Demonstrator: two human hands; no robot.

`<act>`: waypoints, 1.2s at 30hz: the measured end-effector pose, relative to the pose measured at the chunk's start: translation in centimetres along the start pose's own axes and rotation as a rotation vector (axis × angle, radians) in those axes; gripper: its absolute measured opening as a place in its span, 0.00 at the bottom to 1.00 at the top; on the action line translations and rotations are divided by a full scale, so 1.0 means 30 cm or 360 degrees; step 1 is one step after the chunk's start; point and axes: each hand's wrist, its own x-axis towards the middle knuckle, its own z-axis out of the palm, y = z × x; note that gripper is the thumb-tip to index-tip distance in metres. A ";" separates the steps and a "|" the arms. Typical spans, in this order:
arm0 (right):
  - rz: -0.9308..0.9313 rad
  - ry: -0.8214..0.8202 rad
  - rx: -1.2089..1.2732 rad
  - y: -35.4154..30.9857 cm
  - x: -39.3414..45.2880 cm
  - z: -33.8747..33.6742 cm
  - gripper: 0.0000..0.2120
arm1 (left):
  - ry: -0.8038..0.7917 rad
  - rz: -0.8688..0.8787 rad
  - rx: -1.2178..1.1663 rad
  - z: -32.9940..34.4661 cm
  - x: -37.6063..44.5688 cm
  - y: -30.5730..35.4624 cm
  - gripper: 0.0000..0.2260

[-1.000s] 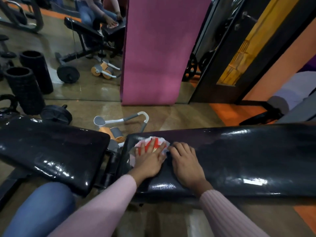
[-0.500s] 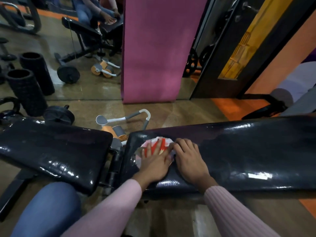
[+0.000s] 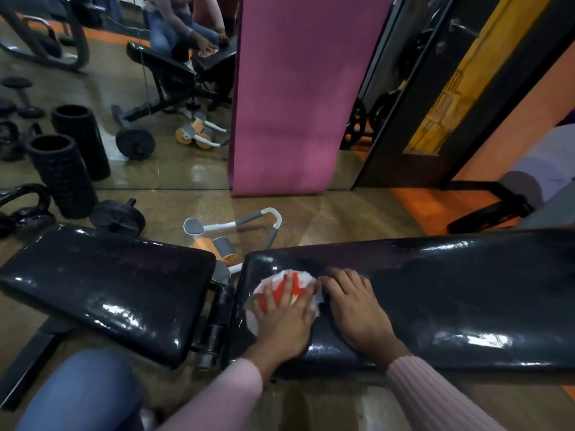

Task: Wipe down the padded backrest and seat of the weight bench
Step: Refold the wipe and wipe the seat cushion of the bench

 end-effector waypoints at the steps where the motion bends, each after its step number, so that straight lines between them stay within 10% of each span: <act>1: -0.0013 0.0005 -0.0042 -0.001 -0.002 0.001 0.18 | -0.0022 0.0023 -0.0016 -0.021 0.032 0.022 0.21; 13: -0.0056 -0.0054 0.0213 -0.152 0.095 -0.013 0.22 | 0.0139 -0.0214 -0.0227 0.028 -0.039 -0.212 0.22; 21: -0.0214 -0.0739 0.0474 -0.423 0.173 0.088 0.15 | -0.0066 -0.0412 -0.0342 0.019 -0.185 -0.180 0.39; 26: -0.0088 -0.0958 0.0320 -0.455 0.220 0.069 0.19 | 0.0005 -0.0070 -0.1138 -0.083 -0.213 -0.232 0.12; 36: -0.0096 -0.1018 -0.0087 -0.521 0.162 0.023 0.20 | -0.0062 0.0430 -0.0459 -0.167 -0.239 -0.421 0.09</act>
